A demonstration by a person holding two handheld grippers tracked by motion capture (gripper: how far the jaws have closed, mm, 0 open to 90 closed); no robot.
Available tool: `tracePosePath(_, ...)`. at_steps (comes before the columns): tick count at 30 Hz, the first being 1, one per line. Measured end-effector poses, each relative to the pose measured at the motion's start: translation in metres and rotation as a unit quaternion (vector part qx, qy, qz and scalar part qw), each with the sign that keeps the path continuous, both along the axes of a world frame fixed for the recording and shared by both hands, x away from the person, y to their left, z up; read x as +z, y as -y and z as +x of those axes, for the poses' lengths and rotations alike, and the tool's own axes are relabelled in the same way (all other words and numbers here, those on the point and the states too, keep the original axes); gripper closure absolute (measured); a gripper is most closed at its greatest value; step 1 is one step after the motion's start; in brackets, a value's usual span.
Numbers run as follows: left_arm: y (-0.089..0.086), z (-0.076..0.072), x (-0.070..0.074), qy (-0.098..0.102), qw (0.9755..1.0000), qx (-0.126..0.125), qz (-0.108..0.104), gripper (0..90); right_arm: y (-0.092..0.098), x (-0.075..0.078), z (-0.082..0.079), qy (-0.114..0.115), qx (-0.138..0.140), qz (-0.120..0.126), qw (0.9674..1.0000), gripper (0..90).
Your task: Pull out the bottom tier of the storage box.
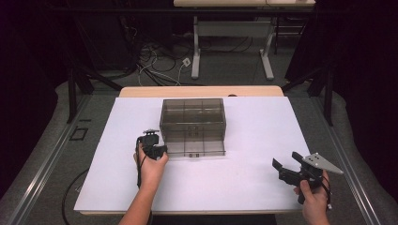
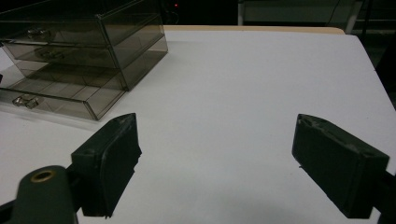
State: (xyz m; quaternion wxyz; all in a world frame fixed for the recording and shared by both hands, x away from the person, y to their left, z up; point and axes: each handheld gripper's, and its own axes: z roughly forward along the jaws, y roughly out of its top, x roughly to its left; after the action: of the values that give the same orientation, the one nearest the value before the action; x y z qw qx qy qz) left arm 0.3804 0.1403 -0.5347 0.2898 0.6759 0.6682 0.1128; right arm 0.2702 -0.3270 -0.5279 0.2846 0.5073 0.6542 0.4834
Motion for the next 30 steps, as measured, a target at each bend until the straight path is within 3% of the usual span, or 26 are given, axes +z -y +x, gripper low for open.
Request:
tracePosePath(14,-0.0027,-0.0007,-0.0022,0.002,0.9999,0.0,-0.01,85.0,0.0004,0.0,0.0,0.0,0.0,-0.001,1.0,14.3)
tracePosePath(30,-0.0074,-0.0055,0.0056,0.007,0.9994,-0.016,-0.029,75.0,0.0002,0.0,0.0001,0.002,0.001,0.0,1.0,14.3)
